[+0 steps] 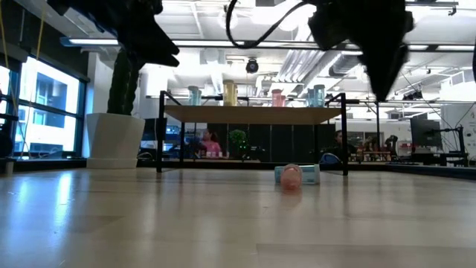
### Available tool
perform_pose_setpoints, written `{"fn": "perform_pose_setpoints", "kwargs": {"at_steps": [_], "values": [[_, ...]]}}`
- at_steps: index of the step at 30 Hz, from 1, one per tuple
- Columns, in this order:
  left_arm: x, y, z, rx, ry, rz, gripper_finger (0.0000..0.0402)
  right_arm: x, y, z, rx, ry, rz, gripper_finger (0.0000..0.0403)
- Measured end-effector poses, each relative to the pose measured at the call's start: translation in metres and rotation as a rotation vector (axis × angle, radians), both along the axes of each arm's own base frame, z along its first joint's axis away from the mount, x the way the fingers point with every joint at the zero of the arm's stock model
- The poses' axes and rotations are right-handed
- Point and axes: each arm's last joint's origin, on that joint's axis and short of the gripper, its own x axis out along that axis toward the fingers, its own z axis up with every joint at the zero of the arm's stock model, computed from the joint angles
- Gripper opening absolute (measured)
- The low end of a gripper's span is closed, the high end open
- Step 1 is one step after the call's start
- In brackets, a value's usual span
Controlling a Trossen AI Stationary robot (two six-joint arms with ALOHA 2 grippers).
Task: Pick and place medicine bottles onto shelf by color
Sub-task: Put the orange pill bottle on the shelf
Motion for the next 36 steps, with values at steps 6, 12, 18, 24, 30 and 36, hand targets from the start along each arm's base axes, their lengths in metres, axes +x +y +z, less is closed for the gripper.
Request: {"fn": "perform_pose_setpoints", "kwargs": {"at_steps": [6, 12, 18, 24, 30, 36], "values": [[0.001, -0.003, 0.000, 0.004, 0.001, -0.012, 0.0188, -0.014, 0.042, -0.001, -0.003, -0.001, -0.169, 0.0135], [0.001, -0.007, 0.000, 0.003, 0.002, -0.027, 0.0188, -0.029, 0.074, -0.001, -0.003, -0.008, -0.300, 0.0135], [0.002, -0.013, 0.000, -0.007, 0.000, -0.050, 0.0188, -0.041, 0.097, 0.000, 0.009, -0.032, -0.401, 0.0135], [0.003, -0.021, 0.000, -0.015, -0.002, -0.086, 0.0188, -0.051, 0.111, 0.000, 0.021, -0.033, -0.412, 0.0135], [0.004, -0.027, 0.000, -0.027, -0.004, -0.108, 0.0188, -0.057, 0.118, 0.000, 0.039, -0.016, -0.405, 0.0135], [0.004, -0.030, 0.000, -0.027, -0.004, -0.124, 0.0188, -0.059, 0.123, -0.002, 0.024, -0.036, -0.453, 0.0143]]}}
